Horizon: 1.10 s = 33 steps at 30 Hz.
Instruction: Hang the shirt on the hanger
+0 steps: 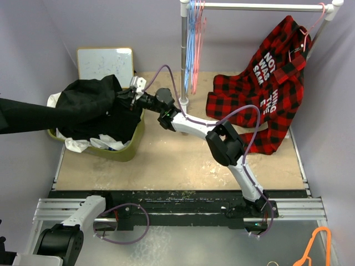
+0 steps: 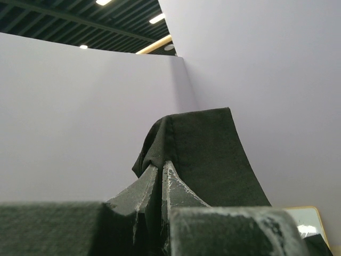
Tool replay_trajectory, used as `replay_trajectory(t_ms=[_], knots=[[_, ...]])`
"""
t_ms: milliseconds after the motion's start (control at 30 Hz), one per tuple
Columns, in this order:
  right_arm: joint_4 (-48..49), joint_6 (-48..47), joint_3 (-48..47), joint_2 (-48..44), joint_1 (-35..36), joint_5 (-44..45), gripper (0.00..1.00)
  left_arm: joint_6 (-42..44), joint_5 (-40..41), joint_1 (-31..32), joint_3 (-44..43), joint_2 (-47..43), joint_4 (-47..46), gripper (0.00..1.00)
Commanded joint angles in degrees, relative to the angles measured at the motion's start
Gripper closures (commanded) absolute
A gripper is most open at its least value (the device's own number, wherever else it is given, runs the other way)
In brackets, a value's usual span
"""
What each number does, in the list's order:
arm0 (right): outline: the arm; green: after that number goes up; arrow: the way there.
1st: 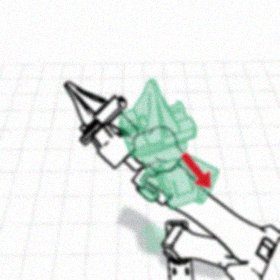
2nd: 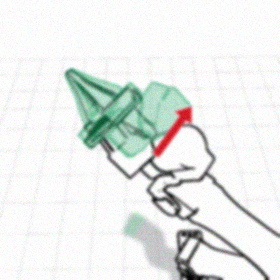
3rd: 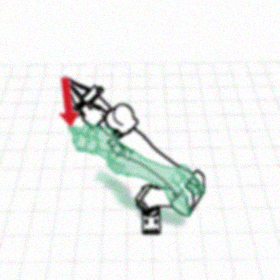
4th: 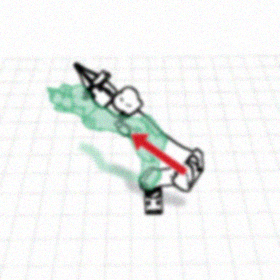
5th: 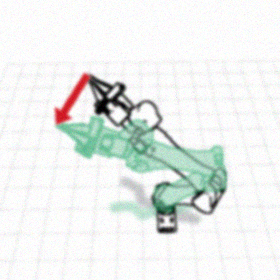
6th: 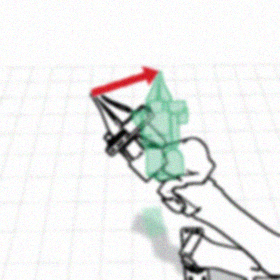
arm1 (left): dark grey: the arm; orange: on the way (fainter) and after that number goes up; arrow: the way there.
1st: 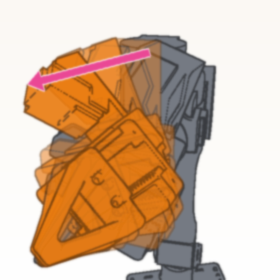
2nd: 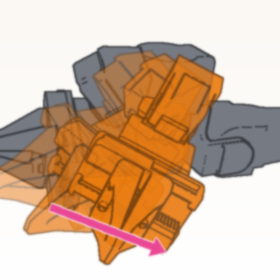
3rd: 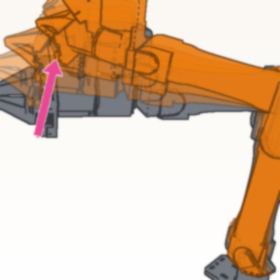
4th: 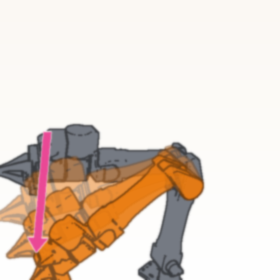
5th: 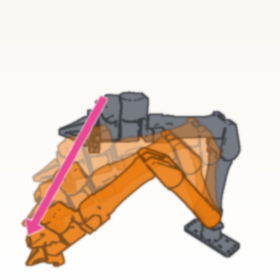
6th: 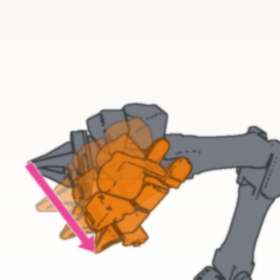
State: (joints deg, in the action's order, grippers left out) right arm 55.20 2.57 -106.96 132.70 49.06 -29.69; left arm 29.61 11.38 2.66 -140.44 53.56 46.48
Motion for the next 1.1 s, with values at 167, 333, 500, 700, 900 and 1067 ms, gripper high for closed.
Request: replay_trajectory(t_ms=[167, 333, 500, 700, 900, 1067], knots=[[5.9, -3.2, 12.7, -24.0, 2.6, 17.3, 1.0, -1.4, -10.2, -0.5, 3.8, 0.4, 8.6, 0.91], [-5.3, -16.2, 8.7, -35.7, 6.9, 30.7, 1.0, -0.5, -8.2, -0.5, 15.8, -1.1, 5.2, 0.92], [-13.4, -30.4, 1.0, -40.9, 11.2, 37.6, 1.0, -4.1, -13.0, -0.5, 13.4, 2.5, 5.6, 0.92], [-18.5, -46.0, -10.5, -43.3, 17.9, 42.6, 1.0, -10.2, -25.3, -0.5, 3.5, 9.1, 6.9, 0.92], [-21.0, -59.4, -18.3, -43.6, 25.4, 45.5, 1.0, -16.9, -35.5, -1.0, 0.0, 13.0, 6.6, 0.92], [-22.3, -68.0, -23.1, -41.0, 28.7, 47.3, 1.0, -17.3, -35.5, -1.2, -1.2, 14.2, 5.8, 0.92]])
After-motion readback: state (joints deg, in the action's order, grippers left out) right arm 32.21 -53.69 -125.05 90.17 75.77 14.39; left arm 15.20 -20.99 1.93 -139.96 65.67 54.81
